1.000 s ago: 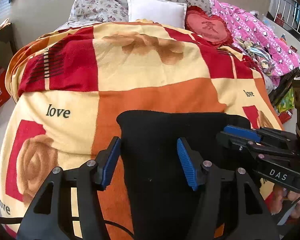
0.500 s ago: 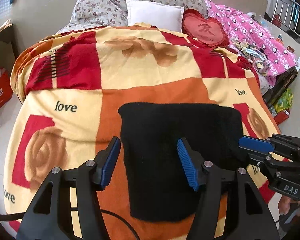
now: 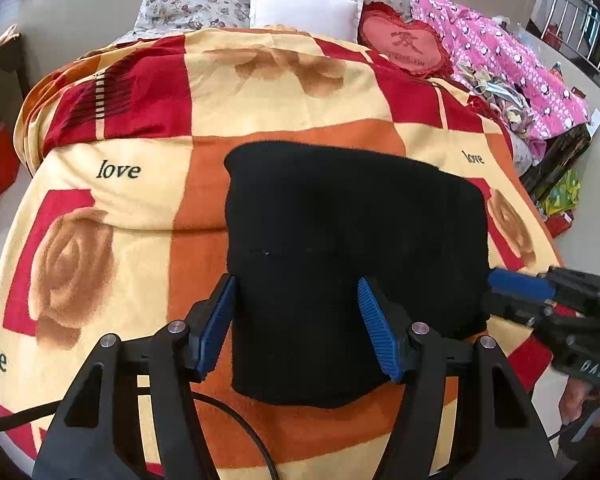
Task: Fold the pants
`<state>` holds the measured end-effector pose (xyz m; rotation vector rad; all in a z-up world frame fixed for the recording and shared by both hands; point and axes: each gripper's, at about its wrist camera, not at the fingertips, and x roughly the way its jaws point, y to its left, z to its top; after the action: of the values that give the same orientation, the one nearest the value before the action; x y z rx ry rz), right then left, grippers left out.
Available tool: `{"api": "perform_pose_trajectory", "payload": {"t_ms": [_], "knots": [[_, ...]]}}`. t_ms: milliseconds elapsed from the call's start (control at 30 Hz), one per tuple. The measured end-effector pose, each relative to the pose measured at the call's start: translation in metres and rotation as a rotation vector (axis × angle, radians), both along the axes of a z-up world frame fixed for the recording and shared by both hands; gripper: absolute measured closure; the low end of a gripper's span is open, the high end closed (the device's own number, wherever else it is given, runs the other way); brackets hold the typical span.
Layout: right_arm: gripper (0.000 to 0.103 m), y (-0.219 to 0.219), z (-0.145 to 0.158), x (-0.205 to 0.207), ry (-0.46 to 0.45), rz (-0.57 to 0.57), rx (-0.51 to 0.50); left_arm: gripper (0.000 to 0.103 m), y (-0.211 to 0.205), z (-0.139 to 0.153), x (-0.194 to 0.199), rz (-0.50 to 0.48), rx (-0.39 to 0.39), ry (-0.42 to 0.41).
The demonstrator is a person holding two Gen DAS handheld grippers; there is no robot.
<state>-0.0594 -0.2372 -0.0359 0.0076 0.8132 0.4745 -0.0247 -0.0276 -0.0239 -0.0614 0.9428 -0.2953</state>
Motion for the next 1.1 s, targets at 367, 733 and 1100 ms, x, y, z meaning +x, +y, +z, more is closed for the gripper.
{"api": "perform_pose_trajectory", "payload": {"t_ms": [367, 733, 1100], "knots": [[0.07, 0.008, 0.006, 0.014, -0.007, 0.0, 0.009, 0.041, 0.009, 0.011, 0.005, 0.022, 0.011, -0.024], [0.061, 0.008, 0.003, 0.014, -0.04, -0.015, -0.032, 0.041, 0.031, 0.013, 0.009, 0.061, -0.082, 0.019], [0.059, -0.015, 0.004, 0.028, -0.031, -0.123, -0.056, 0.039, 0.04, 0.01, 0.014, 0.068, -0.12, 0.049]]}}
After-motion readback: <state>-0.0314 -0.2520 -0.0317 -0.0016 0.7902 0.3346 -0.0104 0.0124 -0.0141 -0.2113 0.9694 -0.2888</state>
